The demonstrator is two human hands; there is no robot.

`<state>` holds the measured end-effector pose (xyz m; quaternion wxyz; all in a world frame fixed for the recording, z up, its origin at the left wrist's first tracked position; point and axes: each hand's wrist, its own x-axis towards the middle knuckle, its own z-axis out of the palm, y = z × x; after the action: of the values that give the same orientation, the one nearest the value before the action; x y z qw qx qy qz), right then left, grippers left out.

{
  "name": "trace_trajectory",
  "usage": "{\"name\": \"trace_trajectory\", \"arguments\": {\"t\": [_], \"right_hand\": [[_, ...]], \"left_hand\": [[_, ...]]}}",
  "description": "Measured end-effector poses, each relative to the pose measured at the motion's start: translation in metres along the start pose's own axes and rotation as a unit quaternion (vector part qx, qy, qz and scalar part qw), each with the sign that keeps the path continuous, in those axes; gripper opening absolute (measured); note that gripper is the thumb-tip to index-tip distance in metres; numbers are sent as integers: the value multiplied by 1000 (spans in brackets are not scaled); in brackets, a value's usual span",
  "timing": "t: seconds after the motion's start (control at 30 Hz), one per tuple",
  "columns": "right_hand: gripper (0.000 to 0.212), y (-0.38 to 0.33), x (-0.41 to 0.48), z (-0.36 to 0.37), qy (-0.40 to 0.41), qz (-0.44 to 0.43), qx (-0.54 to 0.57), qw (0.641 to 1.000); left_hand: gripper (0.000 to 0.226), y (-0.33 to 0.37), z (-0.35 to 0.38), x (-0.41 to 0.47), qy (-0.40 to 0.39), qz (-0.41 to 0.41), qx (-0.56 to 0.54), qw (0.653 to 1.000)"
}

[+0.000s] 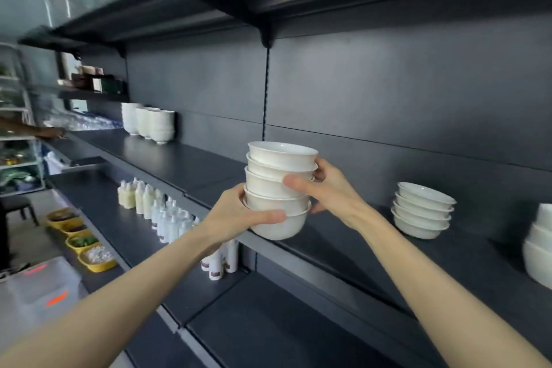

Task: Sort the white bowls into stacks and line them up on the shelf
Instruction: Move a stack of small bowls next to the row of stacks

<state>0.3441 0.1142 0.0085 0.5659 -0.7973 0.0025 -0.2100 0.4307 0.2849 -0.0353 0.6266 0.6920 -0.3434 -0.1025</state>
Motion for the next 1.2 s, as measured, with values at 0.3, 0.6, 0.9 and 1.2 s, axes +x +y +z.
{"name": "trace_trajectory", "arguments": {"t": [0.3,0.6,0.9,1.2], "right_hand": [[61,44,162,106,-58,7,30,998],[54,53,315,200,-84,1,40,996],[38,81,433,307,-45,12,24,999],[50,111,534,372,36,44,3,998]], "left_hand": [[76,-69,-135,88,59,-24,31,997],[68,-112,-267,188,87,-30,38,995],[45,-180,-403,276,34,-27,35,998],[75,-244,-498,387,-82,-27,13,996]]}}
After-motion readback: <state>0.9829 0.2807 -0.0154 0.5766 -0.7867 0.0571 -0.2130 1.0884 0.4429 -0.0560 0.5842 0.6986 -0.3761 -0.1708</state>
